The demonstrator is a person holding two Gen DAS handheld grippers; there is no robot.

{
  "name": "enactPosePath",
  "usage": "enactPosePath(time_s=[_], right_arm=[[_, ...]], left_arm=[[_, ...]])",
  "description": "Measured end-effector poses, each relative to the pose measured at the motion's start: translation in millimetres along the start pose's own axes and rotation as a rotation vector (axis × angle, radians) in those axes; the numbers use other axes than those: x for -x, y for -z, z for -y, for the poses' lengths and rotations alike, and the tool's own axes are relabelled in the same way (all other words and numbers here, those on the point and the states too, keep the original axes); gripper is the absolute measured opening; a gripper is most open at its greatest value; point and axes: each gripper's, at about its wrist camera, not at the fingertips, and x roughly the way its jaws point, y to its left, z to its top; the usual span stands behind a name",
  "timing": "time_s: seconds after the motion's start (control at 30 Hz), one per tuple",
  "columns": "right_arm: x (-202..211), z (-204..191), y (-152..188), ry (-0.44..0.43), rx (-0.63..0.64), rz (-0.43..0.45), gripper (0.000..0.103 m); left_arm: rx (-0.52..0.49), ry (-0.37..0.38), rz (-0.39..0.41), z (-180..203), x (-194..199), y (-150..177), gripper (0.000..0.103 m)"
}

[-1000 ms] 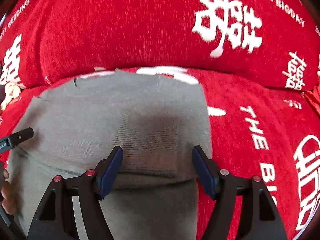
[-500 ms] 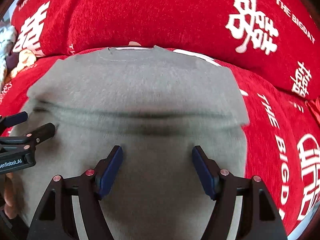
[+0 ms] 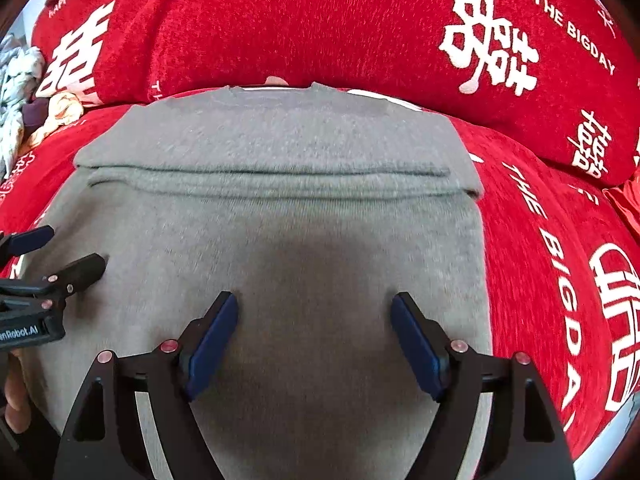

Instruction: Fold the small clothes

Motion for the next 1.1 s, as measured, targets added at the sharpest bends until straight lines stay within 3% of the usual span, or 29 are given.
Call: enactPosePath(time_s=[0.27, 0.3, 0.43, 0.57, 0.67, 0.8, 0.97, 1.1], right_arm=[[25.8, -0.3, 38.5, -0.016, 0.054, 0.033, 0.082], [30.3, 1.5, 45.4, -0.021, 0.063, 0.045, 0.086], [41.4, 9.4, 71.9, -0.047, 0.127, 0.032, 0.09], [55.3, 22.3, 86.7, -0.039, 0.123, 0.003, 0.09], [71.7, 18.0, 90.1, -0.058, 0.115, 0.037, 0.09], [78.8, -23.5, 91.0, -0.079, 0.257, 0.102, 0.09], [60.6, -48.5, 104.0, -0.048, 0.359, 0.056, 0.09], [57.6, -25.6, 112.6, -0.049, 0.323, 0.038, 0.09]], left_arm=[[-0.028, 0.017, -0.009, -3.6, 24.6, 40.2, 0.102], [-0.032, 0.019, -0.009, -4.9, 27.2, 45.7, 0.102], [-0.029, 0.036, -0.025, -15.0, 37.3, 66.7, 0.102], [-0.035, 0.003, -0.034, -19.1, 49.8, 82.5, 0.102], [-0.073, 0.025, -0.03, -1.6, 56.1, 92.3, 0.102], [-0.158, -0.007, -0.015, 32.0, 53.8, 103.4, 0.102], [-0.099, 0.02, -0.032, 16.4, 52.7, 107.9, 0.102], [-0.053, 0.016, -0.034, -5.5, 53.1, 115.5, 0.102]])
